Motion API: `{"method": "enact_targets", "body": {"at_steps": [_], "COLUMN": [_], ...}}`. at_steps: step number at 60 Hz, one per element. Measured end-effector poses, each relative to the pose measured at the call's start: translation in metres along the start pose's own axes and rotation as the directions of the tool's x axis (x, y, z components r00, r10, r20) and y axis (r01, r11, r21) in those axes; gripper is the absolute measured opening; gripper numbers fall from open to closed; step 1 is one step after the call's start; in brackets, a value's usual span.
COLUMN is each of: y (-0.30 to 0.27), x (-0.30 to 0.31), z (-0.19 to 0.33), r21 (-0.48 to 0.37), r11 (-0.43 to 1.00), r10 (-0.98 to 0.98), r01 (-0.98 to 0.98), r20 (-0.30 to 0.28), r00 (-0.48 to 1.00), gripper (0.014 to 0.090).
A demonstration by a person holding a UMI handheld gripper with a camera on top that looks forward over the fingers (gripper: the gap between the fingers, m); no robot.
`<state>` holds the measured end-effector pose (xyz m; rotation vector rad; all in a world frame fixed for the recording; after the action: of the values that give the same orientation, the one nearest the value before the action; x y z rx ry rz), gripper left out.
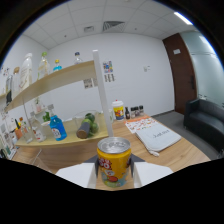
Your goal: Make me a cup of Vodka Sunrise.
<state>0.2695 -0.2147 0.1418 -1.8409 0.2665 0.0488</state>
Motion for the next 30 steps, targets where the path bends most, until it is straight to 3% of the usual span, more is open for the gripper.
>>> {"method": "enact_targets", "body": {"at_steps": [20, 30], "y": [0.082, 0.085], "x": [0.024, 0.025], "z": [0.032, 0.026], "r21": [-0.157, -0.159], "r11": [0.987, 0.984], "r10": [-0.038, -0.08], "r01": [0.036, 0.077], "r20": [-0.009, -0.01], "r00": [0.999, 0.997], "gripper": [0.0501, 0.0518]}}
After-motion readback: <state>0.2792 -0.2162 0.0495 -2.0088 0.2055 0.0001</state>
